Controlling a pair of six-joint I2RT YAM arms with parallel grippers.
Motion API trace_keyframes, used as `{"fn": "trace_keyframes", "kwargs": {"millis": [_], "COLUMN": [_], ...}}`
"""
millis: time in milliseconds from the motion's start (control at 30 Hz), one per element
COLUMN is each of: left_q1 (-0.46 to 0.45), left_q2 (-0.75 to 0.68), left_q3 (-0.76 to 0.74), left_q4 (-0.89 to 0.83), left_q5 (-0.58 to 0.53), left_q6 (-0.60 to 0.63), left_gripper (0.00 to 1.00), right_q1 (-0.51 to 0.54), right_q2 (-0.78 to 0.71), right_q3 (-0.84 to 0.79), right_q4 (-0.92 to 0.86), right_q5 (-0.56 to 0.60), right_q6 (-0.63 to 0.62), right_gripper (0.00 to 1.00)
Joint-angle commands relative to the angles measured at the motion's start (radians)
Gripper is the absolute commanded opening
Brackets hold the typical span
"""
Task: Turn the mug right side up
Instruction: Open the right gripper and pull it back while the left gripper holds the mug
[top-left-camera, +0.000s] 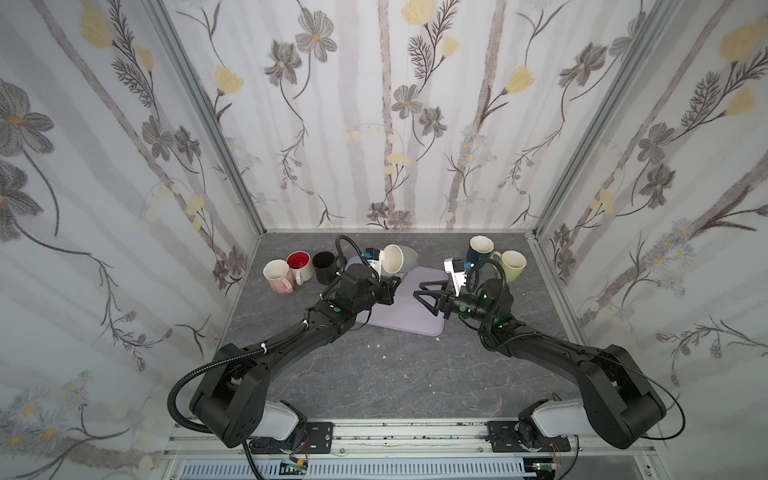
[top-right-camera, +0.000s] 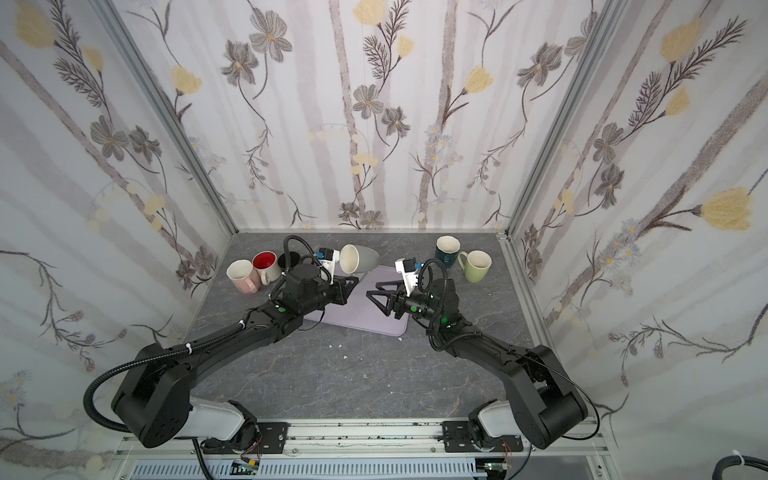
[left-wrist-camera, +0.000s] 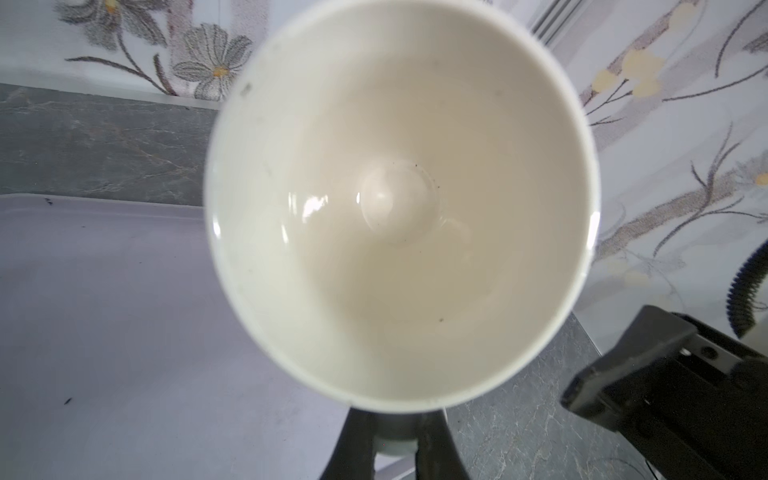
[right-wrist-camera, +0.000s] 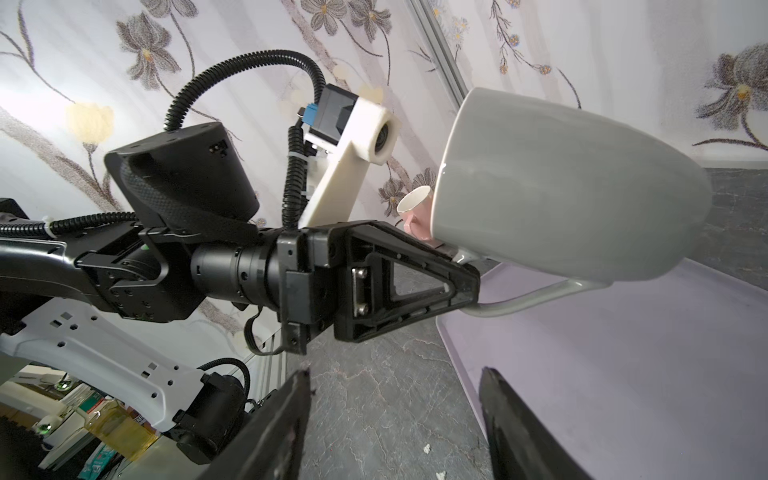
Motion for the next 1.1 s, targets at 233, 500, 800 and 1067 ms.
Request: {"fn": "trace_keyframes", "kwargs": {"millis": [233,500,800,1067], "left_q1": [0.016,0.017,0.039,0.082], "left_q2": [0.056,0.060,0.017,-0.107], "left_q3": [0.034,0.053,0.055,0.040], "left_q4": [0.021,-0.022,-0.114,-0.292], "left_q5": [-0.021,-0.062,-0.113,-0.184], "left_q6": [0.001,0.036,0.063,0.083], "left_gripper": [0.00,0.00,0.00,0.00], "right_q1": [-0.025,-0.042,-0.059,-0.061], "right_q2": [-0.029,-0.053,-0.097,-0.207], "right_q3": [-0.024,-0.040,-0.053,-0.047], "right_q4": [0.008,-0.010,-0.063,-0.256], "right_q5": [0.001,0.042,0.083,0.265], "right_q6": [-0.018,-0.016,-0.023,-0.085], "right_gripper": [0.71,0.72,0.72,0.74]}}
